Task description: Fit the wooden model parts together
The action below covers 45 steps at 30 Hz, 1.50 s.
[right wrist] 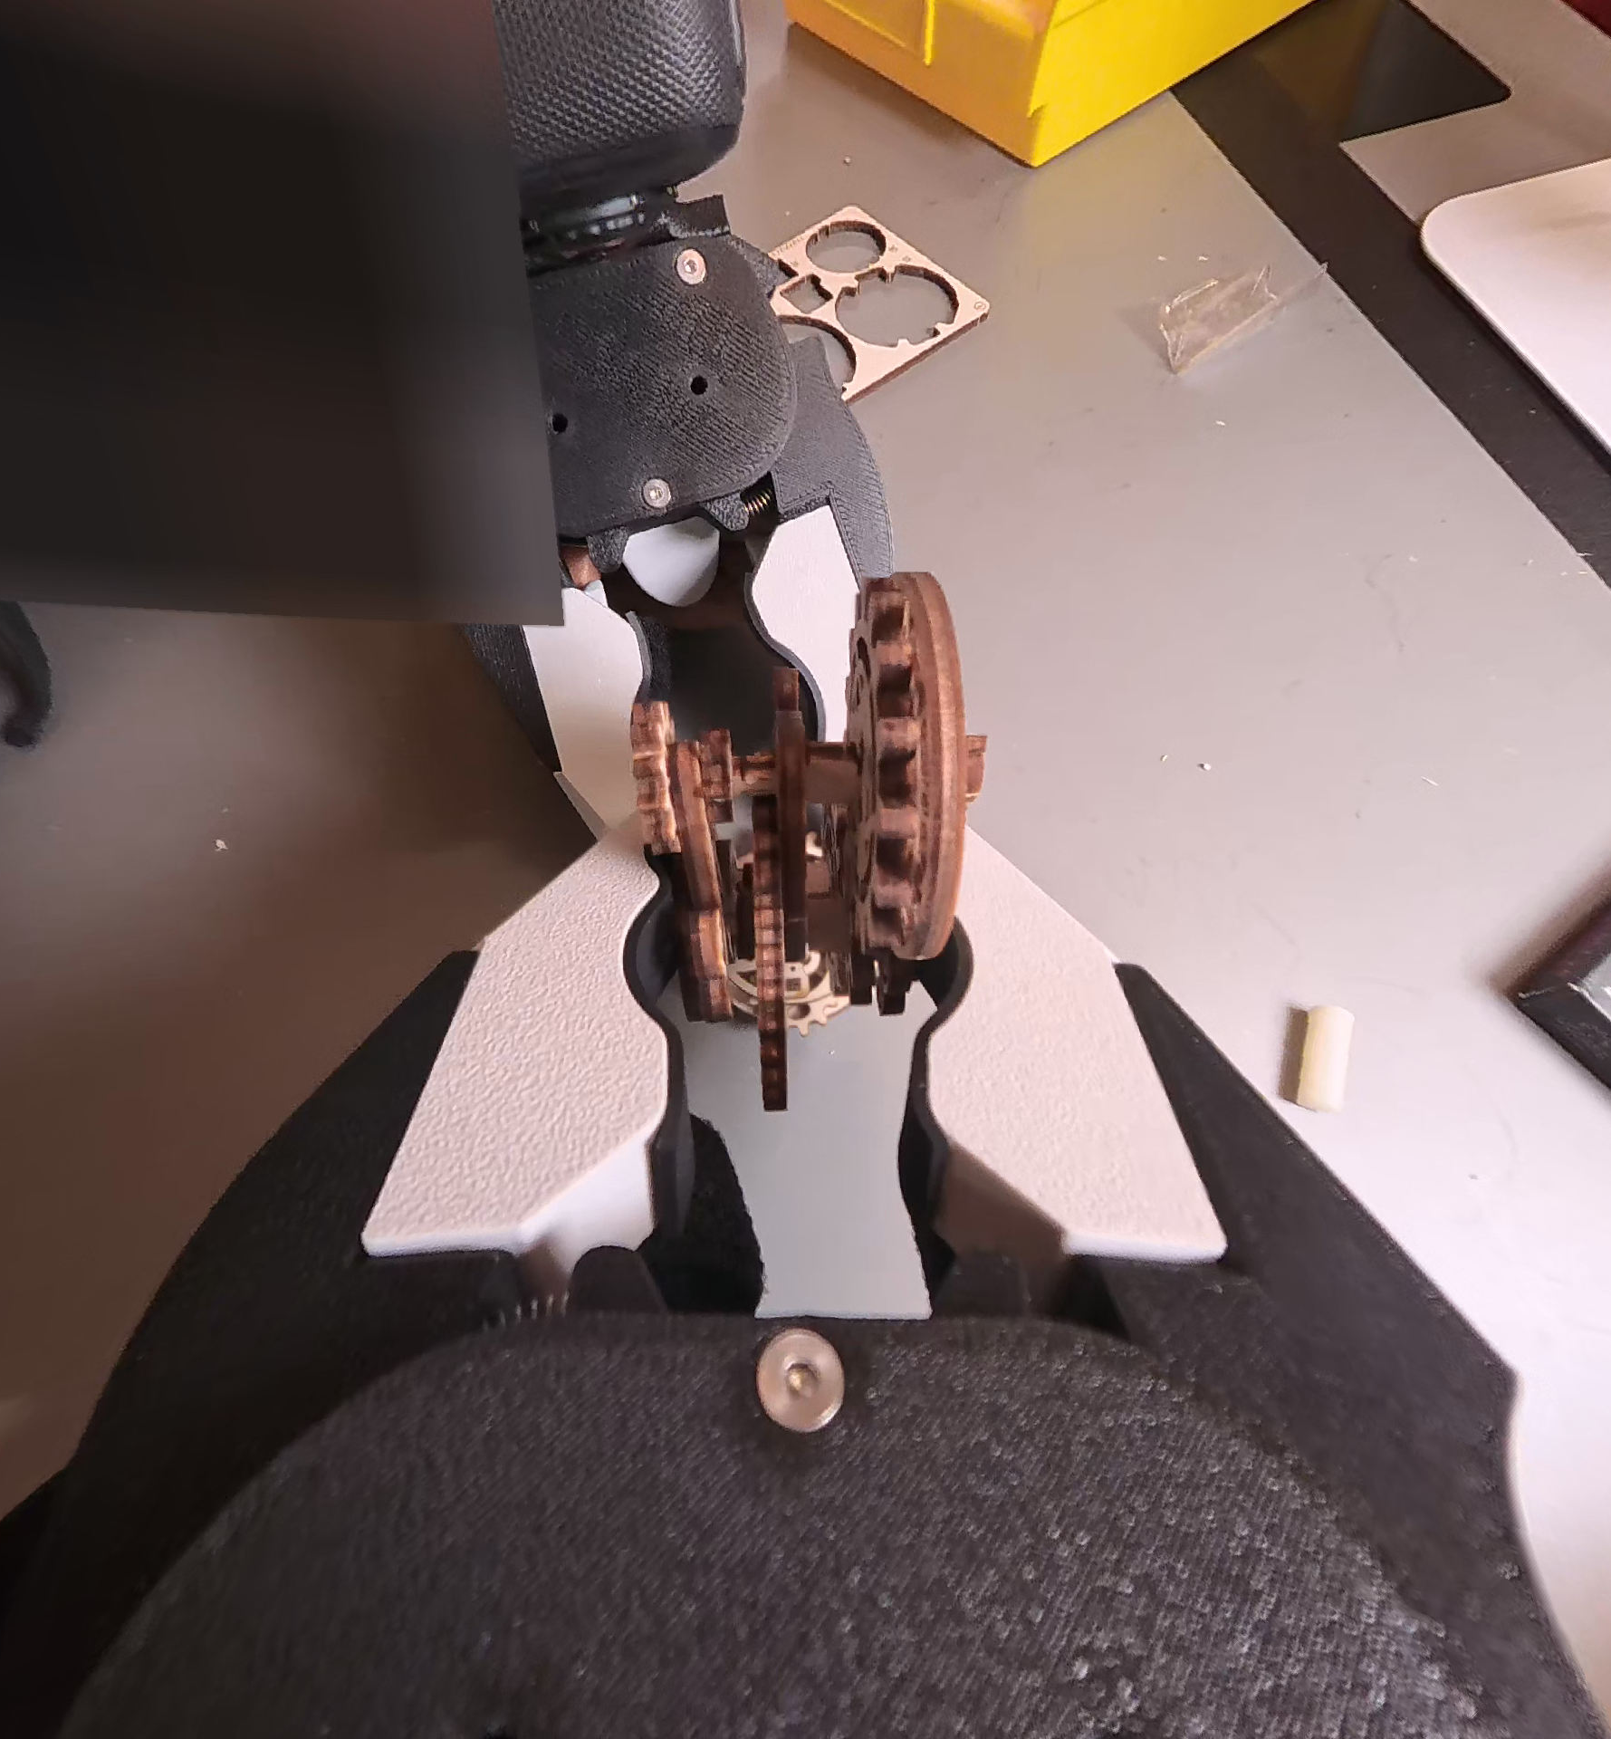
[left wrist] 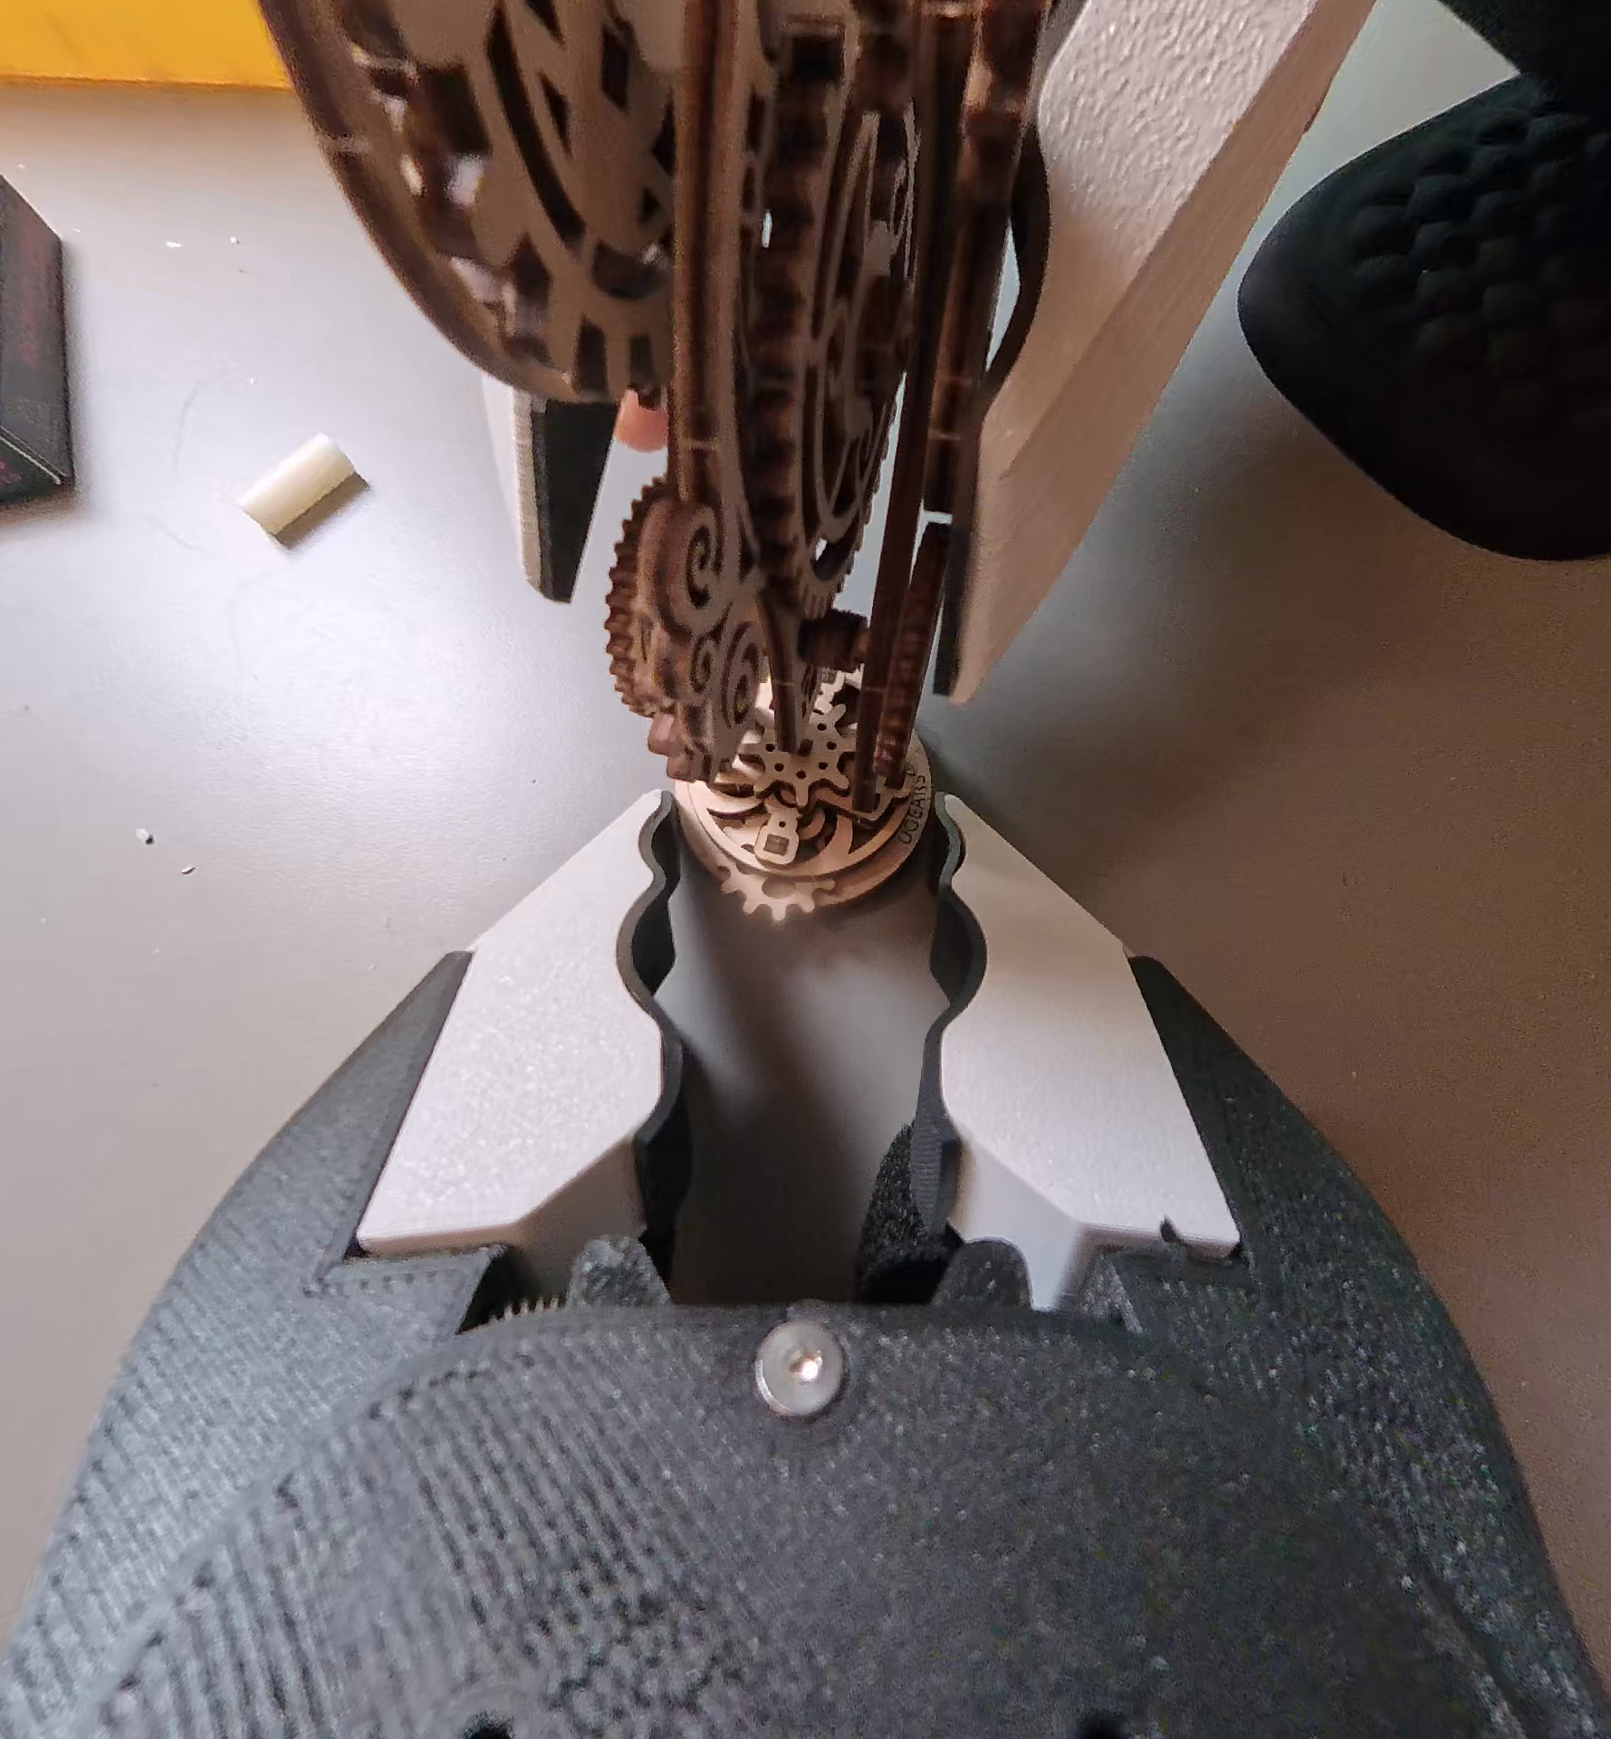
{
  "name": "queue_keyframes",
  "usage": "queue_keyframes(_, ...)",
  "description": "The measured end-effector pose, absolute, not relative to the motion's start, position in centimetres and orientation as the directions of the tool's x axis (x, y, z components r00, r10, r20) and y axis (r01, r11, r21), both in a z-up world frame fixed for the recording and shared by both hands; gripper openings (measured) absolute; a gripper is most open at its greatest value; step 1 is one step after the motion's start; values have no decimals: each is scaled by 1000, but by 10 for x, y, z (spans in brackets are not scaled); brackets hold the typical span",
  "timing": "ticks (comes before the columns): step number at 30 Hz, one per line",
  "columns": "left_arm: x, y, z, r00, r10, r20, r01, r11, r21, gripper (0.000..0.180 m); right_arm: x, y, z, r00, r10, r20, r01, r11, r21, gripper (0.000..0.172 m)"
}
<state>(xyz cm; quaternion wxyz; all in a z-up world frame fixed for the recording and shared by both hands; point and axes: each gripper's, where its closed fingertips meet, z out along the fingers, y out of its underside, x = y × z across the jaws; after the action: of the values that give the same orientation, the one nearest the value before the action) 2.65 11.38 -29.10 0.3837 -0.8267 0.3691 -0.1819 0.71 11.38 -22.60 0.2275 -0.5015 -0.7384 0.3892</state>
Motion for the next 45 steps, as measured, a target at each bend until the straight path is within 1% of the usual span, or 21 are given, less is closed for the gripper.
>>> queue_keyframes(13,26,114,-292,661,-750,2,-482,-426,-766,52,10,111,-229,-386,921,44,596,286,-750,47)
queue_keyframes(26,26,113,-292,653,-758,-2,-488,-418,-766,52,17,113,-231,-398,914,75,622,329,-710,46)
queue_keyframes(34,26,113,-292,650,-760,-5,-491,-415,-766,52,13,113,-232,-432,900,58,632,348,-692,46)
queue_keyframes(38,26,113,-292,648,-761,-4,-492,-415,-766,52,10,111,-231,-460,888,18,636,344,-691,46)
queue_keyframes(45,27,113,-292,648,-762,-4,-492,-415,-765,52,10,107,-229,-465,884,-57,628,283,-725,46)
